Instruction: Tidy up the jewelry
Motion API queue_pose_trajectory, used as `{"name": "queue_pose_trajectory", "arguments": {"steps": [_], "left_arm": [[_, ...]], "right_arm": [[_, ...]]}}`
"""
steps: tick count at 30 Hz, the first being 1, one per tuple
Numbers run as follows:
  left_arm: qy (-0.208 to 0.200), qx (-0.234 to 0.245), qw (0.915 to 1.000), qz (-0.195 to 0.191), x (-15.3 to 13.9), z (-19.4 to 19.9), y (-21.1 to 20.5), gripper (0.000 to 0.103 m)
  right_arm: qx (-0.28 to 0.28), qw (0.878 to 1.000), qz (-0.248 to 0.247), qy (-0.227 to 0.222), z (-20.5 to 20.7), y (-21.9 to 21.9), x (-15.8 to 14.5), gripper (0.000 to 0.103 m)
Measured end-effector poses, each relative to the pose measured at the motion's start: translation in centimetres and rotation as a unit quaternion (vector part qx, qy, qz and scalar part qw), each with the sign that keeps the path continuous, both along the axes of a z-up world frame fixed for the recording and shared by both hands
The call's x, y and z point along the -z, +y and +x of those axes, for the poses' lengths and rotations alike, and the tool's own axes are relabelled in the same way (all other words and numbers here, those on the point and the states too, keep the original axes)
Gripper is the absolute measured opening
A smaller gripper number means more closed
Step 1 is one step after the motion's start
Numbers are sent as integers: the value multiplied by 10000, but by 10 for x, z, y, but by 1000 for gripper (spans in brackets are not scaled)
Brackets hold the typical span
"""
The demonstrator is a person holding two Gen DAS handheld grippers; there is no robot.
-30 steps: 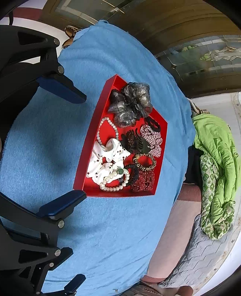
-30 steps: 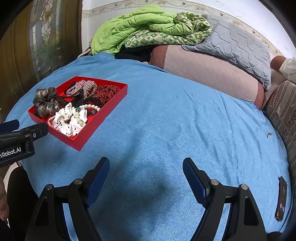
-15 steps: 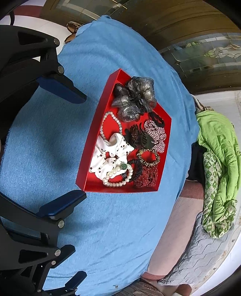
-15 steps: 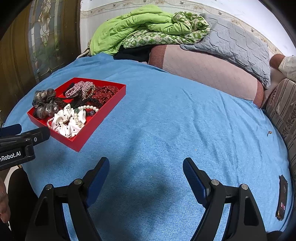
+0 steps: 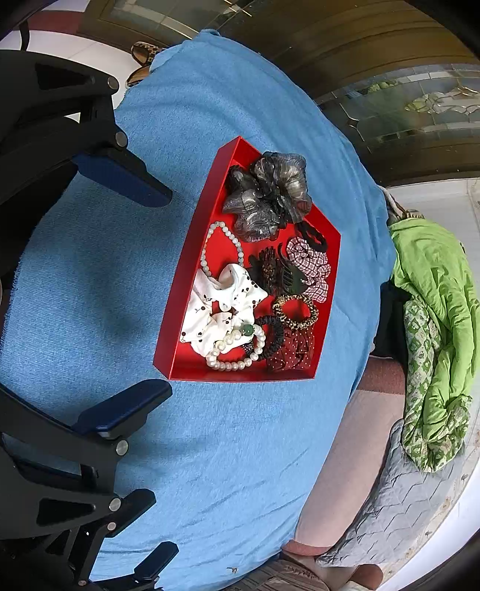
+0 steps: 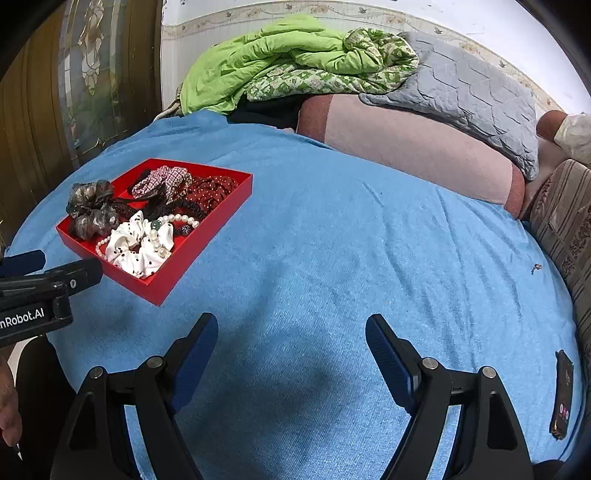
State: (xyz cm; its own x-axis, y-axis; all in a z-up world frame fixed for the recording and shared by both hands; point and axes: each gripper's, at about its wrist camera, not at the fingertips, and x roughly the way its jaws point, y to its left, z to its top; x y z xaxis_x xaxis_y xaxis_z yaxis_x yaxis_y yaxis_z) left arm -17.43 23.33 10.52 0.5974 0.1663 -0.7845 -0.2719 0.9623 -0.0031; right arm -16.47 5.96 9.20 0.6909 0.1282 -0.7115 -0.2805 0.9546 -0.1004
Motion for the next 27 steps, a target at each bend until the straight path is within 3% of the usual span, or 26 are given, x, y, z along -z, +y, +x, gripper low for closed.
{"name": "queue_pose_trajectory", "arguments": {"steps": [27], "left_arm": [[-4, -5, 10000, -68, 2, -2, 6, 94]], "right_arm": [[-39, 10000, -2, -24, -5, 6, -1, 87]]}}
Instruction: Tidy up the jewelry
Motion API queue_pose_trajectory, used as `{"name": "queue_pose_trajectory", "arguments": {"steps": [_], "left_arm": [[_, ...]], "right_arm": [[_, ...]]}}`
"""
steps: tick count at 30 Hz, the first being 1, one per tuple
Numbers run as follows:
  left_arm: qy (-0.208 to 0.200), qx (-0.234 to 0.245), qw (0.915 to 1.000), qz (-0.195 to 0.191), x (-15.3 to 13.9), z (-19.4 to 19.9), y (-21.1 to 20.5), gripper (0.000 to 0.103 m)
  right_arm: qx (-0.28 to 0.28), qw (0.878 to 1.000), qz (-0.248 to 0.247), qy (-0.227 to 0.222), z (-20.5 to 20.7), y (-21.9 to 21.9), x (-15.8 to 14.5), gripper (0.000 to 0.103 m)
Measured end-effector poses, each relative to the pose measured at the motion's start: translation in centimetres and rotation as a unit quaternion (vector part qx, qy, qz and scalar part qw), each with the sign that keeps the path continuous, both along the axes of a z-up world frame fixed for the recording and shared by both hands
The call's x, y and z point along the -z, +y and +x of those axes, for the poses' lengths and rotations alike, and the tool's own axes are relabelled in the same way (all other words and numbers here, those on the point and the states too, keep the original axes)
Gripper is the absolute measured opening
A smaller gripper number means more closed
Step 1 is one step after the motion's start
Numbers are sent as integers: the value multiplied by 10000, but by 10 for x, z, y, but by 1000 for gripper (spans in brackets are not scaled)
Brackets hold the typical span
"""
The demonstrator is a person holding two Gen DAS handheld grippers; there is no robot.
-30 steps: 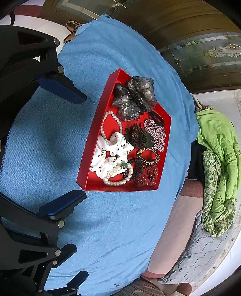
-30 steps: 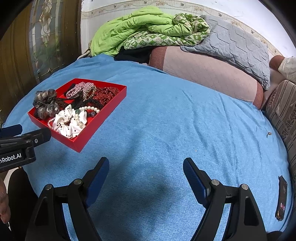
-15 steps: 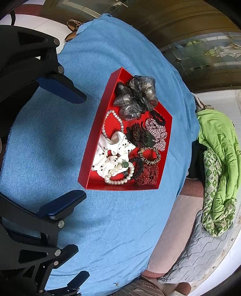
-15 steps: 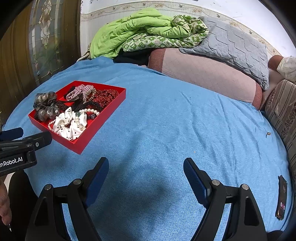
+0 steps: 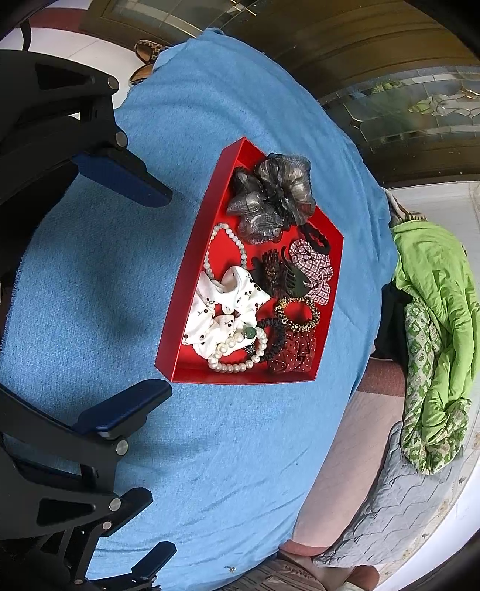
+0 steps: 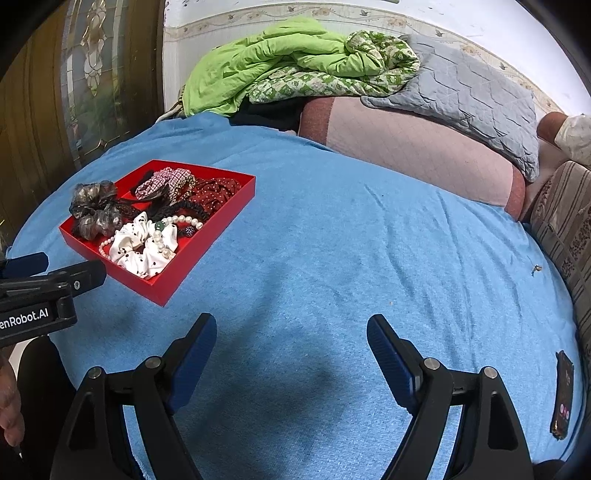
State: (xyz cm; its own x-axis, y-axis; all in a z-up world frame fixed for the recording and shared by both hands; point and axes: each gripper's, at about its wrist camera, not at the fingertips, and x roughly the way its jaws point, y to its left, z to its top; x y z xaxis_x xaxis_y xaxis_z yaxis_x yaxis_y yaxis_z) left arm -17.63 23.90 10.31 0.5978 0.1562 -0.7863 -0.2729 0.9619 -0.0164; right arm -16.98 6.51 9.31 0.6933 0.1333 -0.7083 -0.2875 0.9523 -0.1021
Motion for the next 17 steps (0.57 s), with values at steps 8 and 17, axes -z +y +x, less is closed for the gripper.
{"name": "queue_pose_trajectory", "arguments": {"steps": [8, 17], "left_arm": [[-37, -63, 10000, 0, -4, -1, 5, 94], [-145, -110, 9996, 193, -18, -4, -1, 94]], "right_arm": [[-39, 10000, 15, -1, -1, 2, 0, 87], [-82, 9999, 147, 31, -2, 0, -2, 87]]}}
